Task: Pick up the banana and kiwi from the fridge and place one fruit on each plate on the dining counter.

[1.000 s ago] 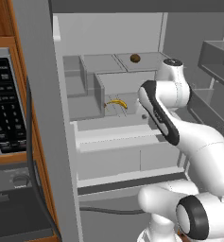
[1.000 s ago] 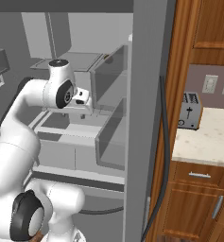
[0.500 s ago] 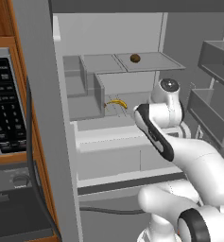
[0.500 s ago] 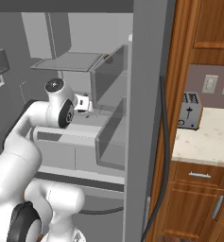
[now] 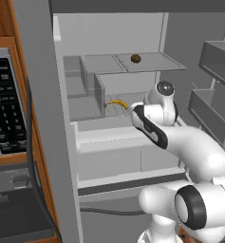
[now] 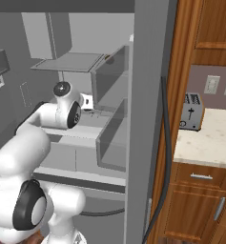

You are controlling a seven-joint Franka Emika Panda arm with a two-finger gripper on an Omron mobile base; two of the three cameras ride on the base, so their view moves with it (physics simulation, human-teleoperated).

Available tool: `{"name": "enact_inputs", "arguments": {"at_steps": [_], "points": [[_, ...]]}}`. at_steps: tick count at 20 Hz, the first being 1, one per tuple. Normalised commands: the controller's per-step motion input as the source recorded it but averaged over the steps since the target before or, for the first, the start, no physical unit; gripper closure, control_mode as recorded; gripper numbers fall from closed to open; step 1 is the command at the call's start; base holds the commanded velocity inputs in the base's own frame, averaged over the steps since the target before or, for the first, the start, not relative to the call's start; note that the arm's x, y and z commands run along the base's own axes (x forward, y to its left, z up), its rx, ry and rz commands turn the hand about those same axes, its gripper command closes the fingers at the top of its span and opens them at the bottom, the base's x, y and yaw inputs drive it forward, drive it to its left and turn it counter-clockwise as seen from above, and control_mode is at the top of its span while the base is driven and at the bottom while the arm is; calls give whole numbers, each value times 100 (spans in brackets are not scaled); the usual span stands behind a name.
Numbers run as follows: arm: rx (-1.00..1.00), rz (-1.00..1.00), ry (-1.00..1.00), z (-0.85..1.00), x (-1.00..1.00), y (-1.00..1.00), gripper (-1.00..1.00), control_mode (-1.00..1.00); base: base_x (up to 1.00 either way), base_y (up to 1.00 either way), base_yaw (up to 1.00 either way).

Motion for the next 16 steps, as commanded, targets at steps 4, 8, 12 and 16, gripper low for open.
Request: {"name": "enact_inputs", "arguments": {"at_steps": [4, 8, 12, 16], "points": [[15, -5, -1, 0, 36, -4, -100, -100, 0, 0, 0], [2, 0, 7, 0, 50, 0, -100, -100, 0, 0, 0], [0, 0, 4, -3, 50, 0, -100, -100, 0, 0, 0], [0, 0, 0, -17, 35, 0, -100, -100, 0, 0, 0]]}}
